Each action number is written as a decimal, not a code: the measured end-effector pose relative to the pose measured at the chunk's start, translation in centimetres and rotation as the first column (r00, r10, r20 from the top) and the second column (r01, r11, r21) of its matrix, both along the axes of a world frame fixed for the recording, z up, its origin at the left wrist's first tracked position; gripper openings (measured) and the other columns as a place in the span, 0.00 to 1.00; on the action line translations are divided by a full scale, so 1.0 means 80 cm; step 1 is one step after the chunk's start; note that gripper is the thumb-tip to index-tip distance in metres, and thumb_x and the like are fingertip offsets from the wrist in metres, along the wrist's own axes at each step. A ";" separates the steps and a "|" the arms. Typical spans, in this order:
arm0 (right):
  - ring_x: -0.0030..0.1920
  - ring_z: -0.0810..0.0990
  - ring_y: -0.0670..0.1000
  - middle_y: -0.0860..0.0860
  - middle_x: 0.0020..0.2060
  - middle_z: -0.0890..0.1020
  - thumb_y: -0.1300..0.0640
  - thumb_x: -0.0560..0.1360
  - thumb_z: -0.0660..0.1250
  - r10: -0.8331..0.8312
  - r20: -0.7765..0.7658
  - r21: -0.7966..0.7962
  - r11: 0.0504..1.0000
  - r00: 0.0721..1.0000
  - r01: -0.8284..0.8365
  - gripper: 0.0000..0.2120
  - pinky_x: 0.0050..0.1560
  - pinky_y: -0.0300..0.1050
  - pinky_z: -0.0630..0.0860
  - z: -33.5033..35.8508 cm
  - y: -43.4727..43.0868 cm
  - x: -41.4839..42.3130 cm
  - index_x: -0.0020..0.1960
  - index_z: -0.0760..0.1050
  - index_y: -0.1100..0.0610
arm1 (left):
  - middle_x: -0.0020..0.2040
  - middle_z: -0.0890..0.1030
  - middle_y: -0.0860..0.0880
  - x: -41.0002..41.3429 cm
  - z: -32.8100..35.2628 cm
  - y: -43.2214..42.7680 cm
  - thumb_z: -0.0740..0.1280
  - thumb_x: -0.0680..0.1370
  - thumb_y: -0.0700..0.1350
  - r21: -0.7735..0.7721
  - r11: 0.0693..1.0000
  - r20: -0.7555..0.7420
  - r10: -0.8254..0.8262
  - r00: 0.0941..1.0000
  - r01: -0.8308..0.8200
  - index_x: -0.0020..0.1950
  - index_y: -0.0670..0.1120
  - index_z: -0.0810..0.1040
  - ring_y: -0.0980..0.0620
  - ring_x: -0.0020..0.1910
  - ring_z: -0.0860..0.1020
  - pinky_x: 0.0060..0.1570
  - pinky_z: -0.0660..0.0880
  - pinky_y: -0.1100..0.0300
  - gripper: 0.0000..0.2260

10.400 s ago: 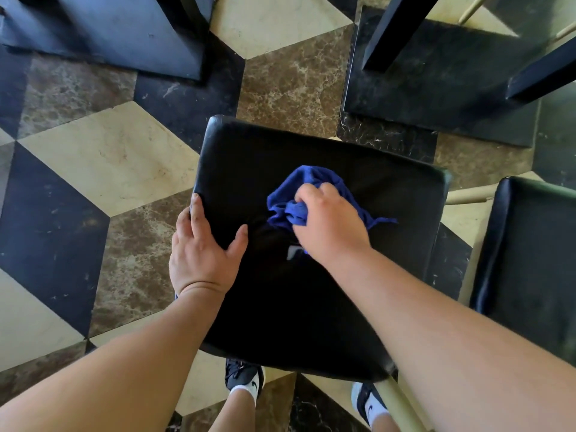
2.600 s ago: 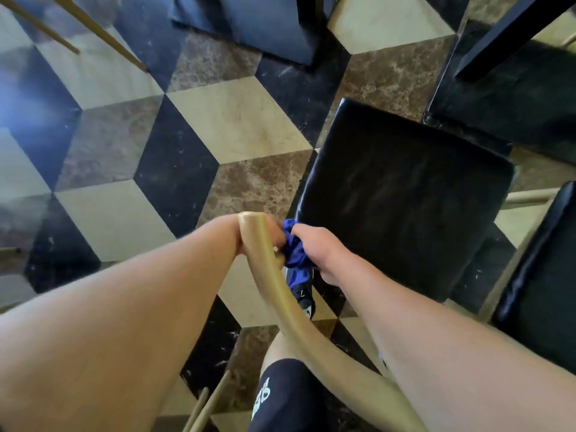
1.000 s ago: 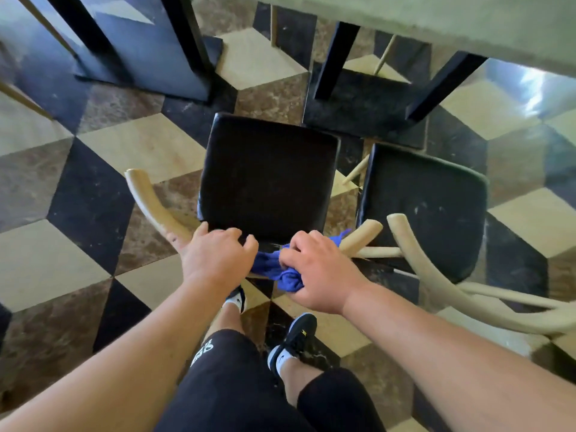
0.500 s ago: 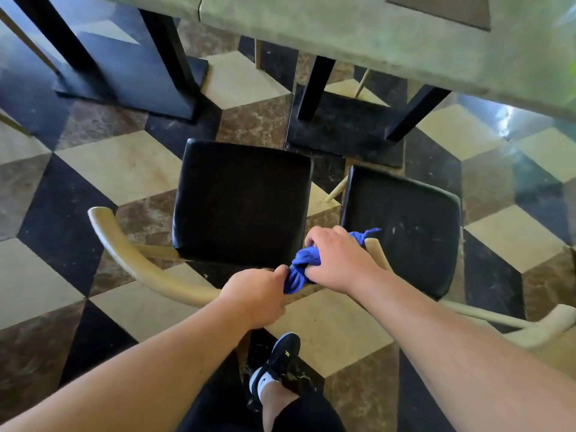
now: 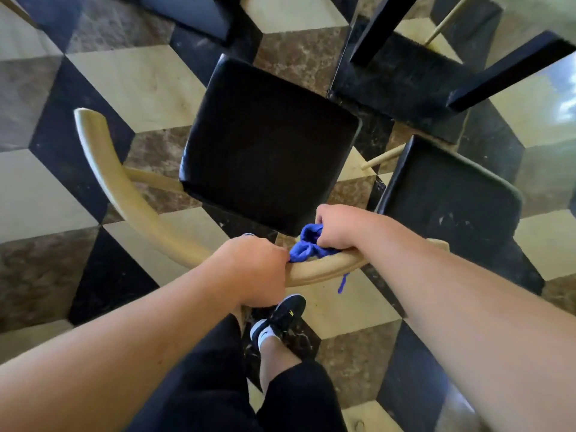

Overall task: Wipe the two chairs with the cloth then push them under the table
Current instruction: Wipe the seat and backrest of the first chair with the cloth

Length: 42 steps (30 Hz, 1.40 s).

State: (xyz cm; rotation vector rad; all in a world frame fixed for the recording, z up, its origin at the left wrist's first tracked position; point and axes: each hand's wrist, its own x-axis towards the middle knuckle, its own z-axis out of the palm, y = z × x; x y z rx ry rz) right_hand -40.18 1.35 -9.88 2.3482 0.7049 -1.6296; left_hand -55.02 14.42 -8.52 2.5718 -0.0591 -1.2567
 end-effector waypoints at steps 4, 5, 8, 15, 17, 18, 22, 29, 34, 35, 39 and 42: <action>0.40 0.88 0.59 0.59 0.43 0.87 0.62 0.75 0.69 0.082 -0.068 -0.095 0.992 0.994 -0.088 0.08 0.46 0.55 0.86 -0.054 0.028 -0.001 0.54 0.81 0.62 | 0.39 0.76 0.53 -0.002 -0.002 0.002 0.64 0.73 0.56 -0.038 0.999 0.018 -0.025 1.000 0.026 0.54 0.55 0.76 0.52 0.34 0.72 0.28 0.61 0.56 0.11; 0.40 0.88 0.58 0.58 0.43 0.87 0.62 0.75 0.69 0.119 -0.081 -0.117 0.985 0.990 -0.128 0.08 0.48 0.54 0.86 -0.066 0.036 -0.001 0.54 0.82 0.62 | 0.39 0.76 0.53 -0.003 -0.001 0.002 0.64 0.74 0.55 -0.047 0.999 0.024 -0.023 0.999 0.024 0.53 0.54 0.76 0.52 0.34 0.73 0.28 0.61 0.56 0.10; 0.41 0.84 0.56 0.54 0.40 0.84 0.59 0.75 0.71 0.231 -0.104 -0.179 0.953 0.968 -0.246 0.10 0.46 0.48 0.81 -0.101 0.059 -0.003 0.55 0.83 0.60 | 0.39 0.76 0.51 -0.004 0.000 0.002 0.66 0.75 0.53 -0.056 0.998 0.038 -0.017 0.999 0.019 0.52 0.52 0.75 0.51 0.35 0.72 0.29 0.61 0.56 0.08; 0.39 0.78 0.55 0.53 0.42 0.81 0.58 0.79 0.69 0.308 -0.163 -0.266 0.901 0.937 -0.343 0.12 0.44 0.43 0.75 -0.152 0.076 -0.003 0.60 0.83 0.60 | 0.37 0.74 0.51 -0.009 0.000 0.005 0.67 0.74 0.50 -0.139 0.989 0.095 0.055 0.994 -0.042 0.53 0.52 0.77 0.50 0.35 0.74 0.40 0.77 0.53 0.09; 0.32 0.76 0.51 0.51 0.35 0.80 0.60 0.80 0.66 0.300 -0.190 -0.267 0.901 0.935 -0.343 0.11 0.35 0.42 0.74 -0.145 0.073 -0.002 0.60 0.81 0.62 | 0.36 0.74 0.52 -0.011 -0.001 0.004 0.67 0.73 0.51 -0.136 0.989 0.119 0.067 0.991 -0.051 0.53 0.52 0.77 0.51 0.34 0.72 0.33 0.70 0.56 0.10; 0.27 0.74 0.49 0.49 0.30 0.78 0.62 0.81 0.65 0.277 -0.202 -0.261 0.909 0.939 -0.324 0.09 0.29 0.39 0.72 -0.138 0.072 -0.001 0.58 0.80 0.62 | 0.36 0.73 0.52 -0.011 -0.002 0.003 0.67 0.72 0.52 -0.124 0.991 0.118 0.064 0.991 -0.049 0.53 0.52 0.76 0.52 0.33 0.71 0.31 0.66 0.57 0.10; 0.30 0.77 0.52 0.52 0.35 0.81 0.61 0.76 0.69 0.170 -0.162 -0.187 0.962 0.972 -0.199 0.04 0.32 0.43 0.74 -0.076 0.063 -0.008 0.48 0.83 0.59 | 0.38 0.74 0.52 -0.005 -0.001 0.000 0.65 0.72 0.53 -0.069 0.997 0.038 0.023 0.999 -0.020 0.53 0.52 0.74 0.50 0.32 0.70 0.29 0.60 0.56 0.11; 0.34 0.81 0.54 0.52 0.33 0.83 0.55 0.66 0.70 0.007 -0.108 0.027 1.000 0.994 -0.004 0.05 0.29 0.43 0.72 0.052 0.020 -0.010 0.40 0.83 0.55 | 0.49 0.79 0.54 0.025 0.005 -0.009 0.58 0.65 0.78 -0.083 0.996 -0.246 -0.039 0.969 0.019 0.61 0.54 0.76 0.48 0.46 0.77 0.42 0.70 0.52 0.36; 0.44 0.73 0.55 0.49 0.40 0.72 0.52 0.70 0.69 -0.216 0.128 0.306 0.937 0.968 0.169 0.09 0.33 0.46 0.63 0.098 -0.047 -0.010 0.36 0.69 0.48 | 0.62 0.78 0.49 0.052 0.011 -0.055 0.68 0.74 0.68 -0.173 0.980 -0.185 0.070 0.980 -0.103 0.69 0.51 0.73 0.45 0.61 0.78 0.55 0.73 0.53 0.30; 0.46 0.70 0.56 0.48 0.41 0.69 0.51 0.71 0.69 -0.262 0.166 0.370 0.910 0.951 0.186 0.12 0.33 0.46 0.61 0.100 -0.063 -0.014 0.35 0.65 0.48 | 0.61 0.78 0.49 0.057 0.012 -0.069 0.68 0.76 0.64 -0.206 0.966 -0.140 0.128 0.982 -0.155 0.68 0.51 0.74 0.45 0.61 0.78 0.56 0.74 0.54 0.25; 0.47 0.70 0.57 0.51 0.46 0.70 0.51 0.71 0.69 -0.426 0.250 0.552 0.801 0.870 0.233 0.10 0.38 0.48 0.67 0.102 -0.119 -0.030 0.43 0.68 0.51 | 0.56 0.79 0.50 0.083 0.016 -0.125 0.64 0.78 0.58 -0.193 0.949 0.003 0.253 0.967 -0.248 0.63 0.50 0.73 0.47 0.50 0.79 0.49 0.76 0.52 0.18; 0.47 0.71 0.57 0.52 0.46 0.70 0.53 0.70 0.69 -0.431 0.403 0.609 0.785 0.807 0.115 0.09 0.38 0.51 0.70 0.102 -0.168 -0.039 0.46 0.71 0.54 | 0.50 0.78 0.51 0.092 0.023 -0.154 0.59 0.70 0.63 -0.111 0.925 0.010 0.368 0.930 -0.365 0.55 0.51 0.69 0.47 0.44 0.78 0.45 0.74 0.50 0.20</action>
